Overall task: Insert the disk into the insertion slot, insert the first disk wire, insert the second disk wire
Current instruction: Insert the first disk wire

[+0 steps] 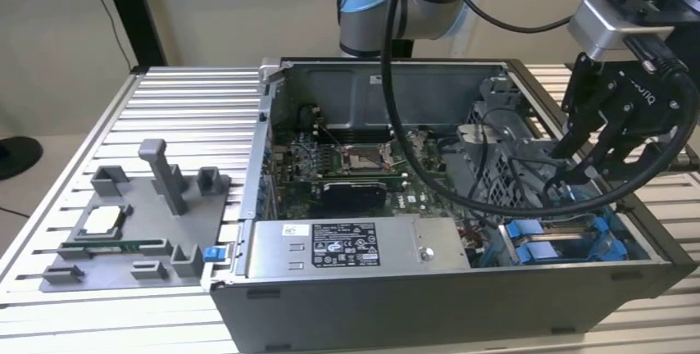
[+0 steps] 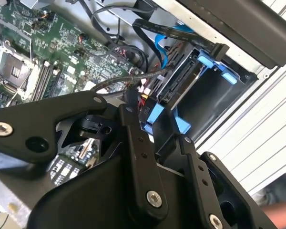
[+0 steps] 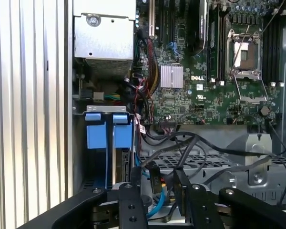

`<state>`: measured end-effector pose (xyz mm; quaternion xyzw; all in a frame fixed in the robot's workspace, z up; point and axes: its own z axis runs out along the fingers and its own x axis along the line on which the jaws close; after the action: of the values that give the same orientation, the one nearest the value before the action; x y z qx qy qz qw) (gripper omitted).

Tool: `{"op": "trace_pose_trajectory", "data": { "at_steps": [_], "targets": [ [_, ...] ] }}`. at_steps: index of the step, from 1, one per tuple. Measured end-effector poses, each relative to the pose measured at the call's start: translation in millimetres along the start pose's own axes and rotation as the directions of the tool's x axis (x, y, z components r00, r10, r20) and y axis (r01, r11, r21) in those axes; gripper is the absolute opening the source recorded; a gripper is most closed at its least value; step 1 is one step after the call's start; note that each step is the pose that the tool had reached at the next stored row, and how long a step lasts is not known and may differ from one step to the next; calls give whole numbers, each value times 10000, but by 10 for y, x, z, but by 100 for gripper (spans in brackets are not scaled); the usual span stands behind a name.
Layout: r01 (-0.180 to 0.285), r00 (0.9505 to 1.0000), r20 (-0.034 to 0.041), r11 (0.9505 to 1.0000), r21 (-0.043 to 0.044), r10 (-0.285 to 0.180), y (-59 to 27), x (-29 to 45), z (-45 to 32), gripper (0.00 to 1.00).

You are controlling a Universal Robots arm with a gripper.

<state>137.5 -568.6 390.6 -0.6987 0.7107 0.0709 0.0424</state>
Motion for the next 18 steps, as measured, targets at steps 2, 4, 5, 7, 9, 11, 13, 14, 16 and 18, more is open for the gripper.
{"op": "trace_pose_trajectory", "data": {
  "at_steps": [2, 4, 5, 7, 9, 11, 13, 14, 16, 18],
  "targets": [
    [-1, 10000, 0, 10000, 0, 1, 0, 6, 36, 100],
    [0, 10000, -3, 10000, 0, 0, 0, 9, 58, 0],
    [0, 10000, -2, 10000, 0, 0, 0, 10, 62, 0],
    [0, 10000, -3, 10000, 0, 0, 0, 10, 62, 0],
    [0, 10000, -1, 10000, 0, 0, 0, 10, 63, 0],
    [-3, 10000, 0, 10000, 0, 3, 0, 10, 63, 0],
    [-3, 10000, 1, 10000, 0, 3, 0, 10, 63, 0],
    [-3, 10000, 0, 10000, 0, 3, 0, 10, 63, 0],
    [-3, 10000, 0, 10000, -1, 3, 0, 11, 63, 0],
    [-3, 10000, 1, 10000, -1, 3, 0, 10, 63, 0]
  ]
}}
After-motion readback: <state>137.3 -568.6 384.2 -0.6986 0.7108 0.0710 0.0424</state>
